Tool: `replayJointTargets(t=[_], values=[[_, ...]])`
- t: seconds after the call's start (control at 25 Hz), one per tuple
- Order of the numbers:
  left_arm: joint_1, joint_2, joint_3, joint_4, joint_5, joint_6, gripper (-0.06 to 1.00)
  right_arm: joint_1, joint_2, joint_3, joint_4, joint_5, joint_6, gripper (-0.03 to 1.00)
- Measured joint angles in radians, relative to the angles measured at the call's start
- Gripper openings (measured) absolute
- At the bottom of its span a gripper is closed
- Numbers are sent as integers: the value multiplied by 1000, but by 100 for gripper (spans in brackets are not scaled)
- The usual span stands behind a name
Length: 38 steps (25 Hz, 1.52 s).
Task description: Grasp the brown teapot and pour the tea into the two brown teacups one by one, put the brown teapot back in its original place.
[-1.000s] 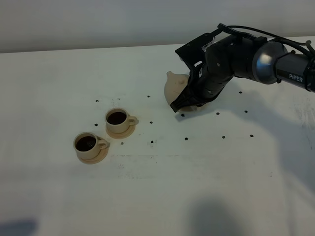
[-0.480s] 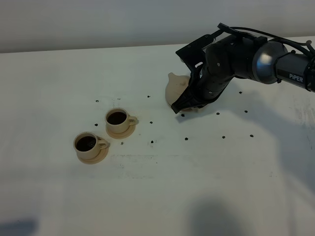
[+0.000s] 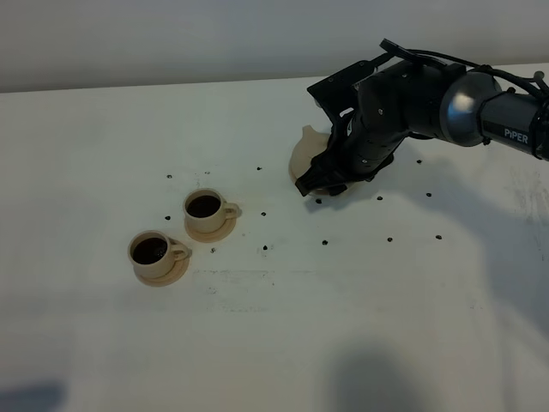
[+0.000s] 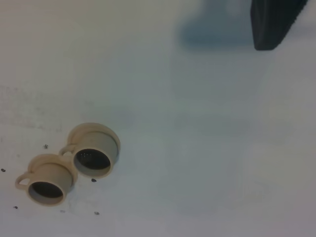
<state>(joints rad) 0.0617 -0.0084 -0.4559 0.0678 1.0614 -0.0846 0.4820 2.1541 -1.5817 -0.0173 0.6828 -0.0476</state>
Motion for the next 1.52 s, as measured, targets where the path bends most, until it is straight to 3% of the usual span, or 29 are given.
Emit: replayJointTargets(t=[0.16,0.44,0.6,0.92,1.12,1.36,1.52], values=[[0,0,0,0,0,0,43,0,-8,0,0,24,38,60],[0,0,0,0,0,0,43,0,-116,0,-21,117,55,57],[0,0,0,0,0,0,43,-8,-213,32,-29,121,56,56],[0,0,0,0,0,0,43,-104,-501,343,-42,-48,113,56],[0,0,0,0,0,0,43,-211,-705,534,-42,-100,155,56],[0,0,0,0,0,0,43,-332,-978,711,-43,-96,183,56],[0,0,0,0,1,0,43,-375,-1135,750,-43,15,186,56]])
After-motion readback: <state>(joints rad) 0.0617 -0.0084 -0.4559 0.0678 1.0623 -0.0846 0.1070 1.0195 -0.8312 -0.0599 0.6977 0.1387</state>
